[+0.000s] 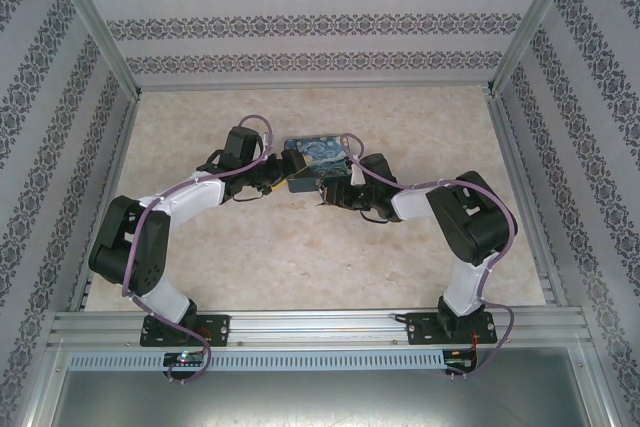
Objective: Unlock a padlock with a key
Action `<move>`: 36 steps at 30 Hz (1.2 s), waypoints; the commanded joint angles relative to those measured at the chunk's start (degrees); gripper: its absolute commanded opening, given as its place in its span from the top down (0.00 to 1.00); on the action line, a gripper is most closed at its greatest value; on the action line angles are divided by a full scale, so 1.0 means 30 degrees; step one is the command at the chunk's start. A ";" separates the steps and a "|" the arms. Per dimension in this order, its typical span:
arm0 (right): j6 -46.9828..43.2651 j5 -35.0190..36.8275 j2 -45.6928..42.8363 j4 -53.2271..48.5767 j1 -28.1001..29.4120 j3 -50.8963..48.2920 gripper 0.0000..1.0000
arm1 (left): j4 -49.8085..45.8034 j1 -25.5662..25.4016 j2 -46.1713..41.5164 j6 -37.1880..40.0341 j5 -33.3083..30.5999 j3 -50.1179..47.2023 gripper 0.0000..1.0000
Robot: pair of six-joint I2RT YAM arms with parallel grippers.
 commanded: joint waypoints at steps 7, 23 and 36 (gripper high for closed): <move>0.0265 0.0386 0.0044 0.0402 0.0191 -0.0077 1.00 | 0.0046 0.0423 0.0353 0.0499 0.0159 0.0288 0.12; 0.3422 0.1612 -0.1716 0.0647 -0.0084 -0.1349 1.00 | -0.6682 -0.0651 0.0751 0.5857 -0.5340 0.3702 0.11; 0.5421 0.2531 -0.2293 0.0208 -0.0117 -0.1909 1.00 | -0.9223 -0.2504 0.3034 0.7893 -0.9731 0.6172 0.10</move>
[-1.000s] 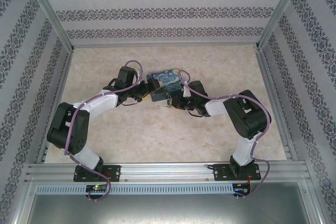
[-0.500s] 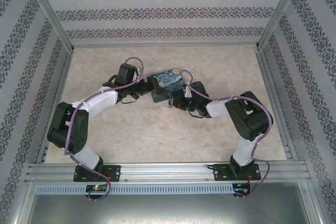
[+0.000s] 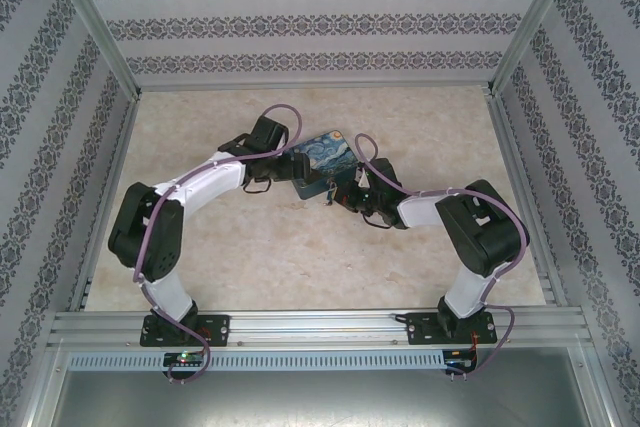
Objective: Unlock a padlock with a key
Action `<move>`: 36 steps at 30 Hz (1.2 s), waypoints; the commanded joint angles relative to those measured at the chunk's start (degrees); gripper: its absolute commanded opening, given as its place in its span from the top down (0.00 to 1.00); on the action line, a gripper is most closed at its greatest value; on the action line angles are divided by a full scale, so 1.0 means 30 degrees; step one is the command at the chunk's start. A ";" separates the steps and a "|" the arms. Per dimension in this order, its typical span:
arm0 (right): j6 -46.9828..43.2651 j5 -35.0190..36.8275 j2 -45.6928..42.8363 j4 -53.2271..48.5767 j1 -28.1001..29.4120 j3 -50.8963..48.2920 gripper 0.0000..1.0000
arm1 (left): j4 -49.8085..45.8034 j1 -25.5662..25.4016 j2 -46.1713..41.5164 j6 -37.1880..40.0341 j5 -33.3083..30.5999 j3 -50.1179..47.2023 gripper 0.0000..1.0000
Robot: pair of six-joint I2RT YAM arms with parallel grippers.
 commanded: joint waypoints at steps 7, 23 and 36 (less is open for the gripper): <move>0.1714 0.0906 -0.0647 0.0232 -0.0091 -0.0563 1.00 | -0.1924 -0.1032 0.1457 0.1555 -0.2685 0.1554 0.10; 0.2319 0.1599 -0.1310 0.0007 -0.0795 -0.0446 1.00 | -0.2615 -0.1728 0.2660 0.1995 -0.3812 0.1568 0.10; 0.2880 0.1224 -0.0496 0.0577 -0.1543 0.0555 1.00 | -0.2392 -0.1861 0.3124 0.2127 -0.3336 0.1364 0.10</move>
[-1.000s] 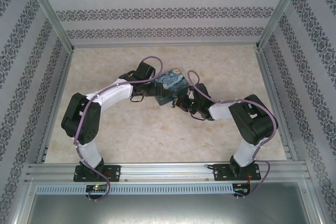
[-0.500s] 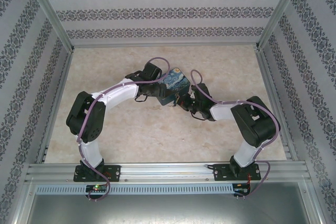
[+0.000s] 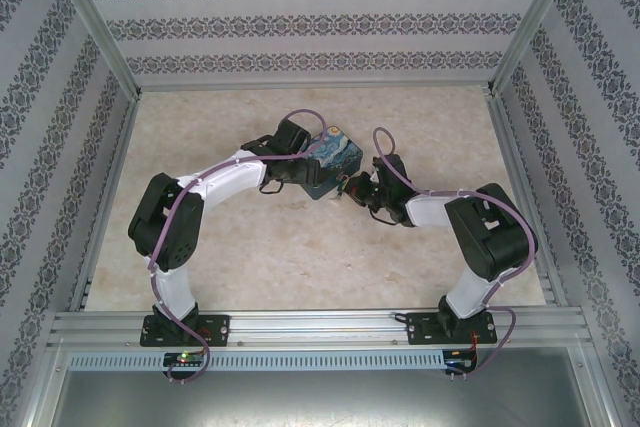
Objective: Unlock a padlock with a key
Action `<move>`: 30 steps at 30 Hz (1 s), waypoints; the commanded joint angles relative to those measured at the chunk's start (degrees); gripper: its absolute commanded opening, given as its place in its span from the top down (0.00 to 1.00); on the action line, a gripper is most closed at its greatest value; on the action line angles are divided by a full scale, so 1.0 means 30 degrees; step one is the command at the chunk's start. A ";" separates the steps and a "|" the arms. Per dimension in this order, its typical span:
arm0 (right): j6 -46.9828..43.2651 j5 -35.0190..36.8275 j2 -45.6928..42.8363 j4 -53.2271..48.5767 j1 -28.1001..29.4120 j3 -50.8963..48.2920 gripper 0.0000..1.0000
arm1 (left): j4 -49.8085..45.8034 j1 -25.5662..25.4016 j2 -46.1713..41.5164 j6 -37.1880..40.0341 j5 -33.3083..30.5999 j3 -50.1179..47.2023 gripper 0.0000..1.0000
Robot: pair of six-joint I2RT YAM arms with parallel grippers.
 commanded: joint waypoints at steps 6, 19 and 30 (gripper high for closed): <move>0.1005 0.0633 0.0776 0.1113 -0.0423 0.1126 1.00 | -0.1849 -0.0303 0.1341 0.0778 -0.0327 -0.0382 0.10; 0.0705 0.0347 0.0764 0.0490 -0.2221 0.2426 1.00 | -0.1908 -0.0347 0.1808 0.0750 -0.0181 -0.0228 0.10; 0.0190 -0.0334 -0.0299 0.1280 -0.2818 -0.0327 1.00 | -0.2211 -0.0345 0.2160 0.0749 -0.0034 0.0571 0.10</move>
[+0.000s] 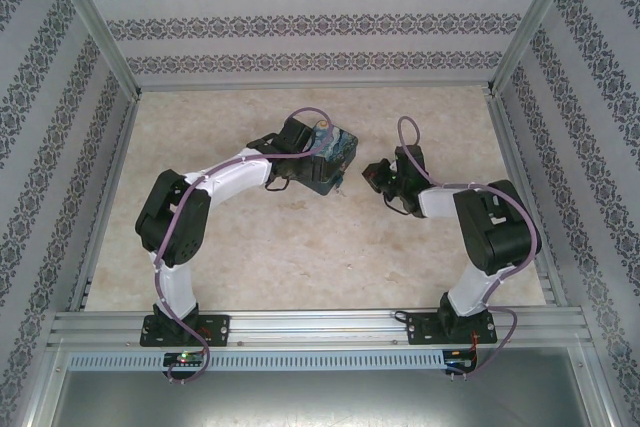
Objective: Unlock a padlock with a key
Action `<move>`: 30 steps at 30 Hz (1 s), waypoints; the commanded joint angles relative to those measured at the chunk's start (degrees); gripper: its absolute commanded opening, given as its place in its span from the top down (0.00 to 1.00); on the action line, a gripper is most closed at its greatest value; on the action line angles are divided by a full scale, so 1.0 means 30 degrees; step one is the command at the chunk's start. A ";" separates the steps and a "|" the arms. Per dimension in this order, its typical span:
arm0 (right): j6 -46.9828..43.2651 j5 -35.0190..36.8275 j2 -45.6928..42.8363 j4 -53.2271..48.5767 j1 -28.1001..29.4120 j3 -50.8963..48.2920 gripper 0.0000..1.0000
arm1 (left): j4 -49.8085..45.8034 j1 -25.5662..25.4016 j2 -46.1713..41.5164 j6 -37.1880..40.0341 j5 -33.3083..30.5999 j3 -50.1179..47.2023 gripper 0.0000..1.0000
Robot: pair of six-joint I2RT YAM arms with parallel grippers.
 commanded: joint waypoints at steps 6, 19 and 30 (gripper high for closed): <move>-0.0507 -0.0873 -0.0680 0.1308 0.0497 -0.0995 0.94 | -0.2886 -0.0157 0.1335 0.0709 -0.0529 -0.0298 0.09; -0.1030 -0.0387 0.1693 -0.0737 0.1975 0.3582 0.89 | -0.3455 0.0907 0.0124 0.1081 -0.1057 0.0641 0.06; -0.0162 -0.1173 0.6084 -0.1430 0.4556 1.0240 0.92 | -0.3676 0.2754 -0.2159 0.0768 -0.1094 -0.0159 0.05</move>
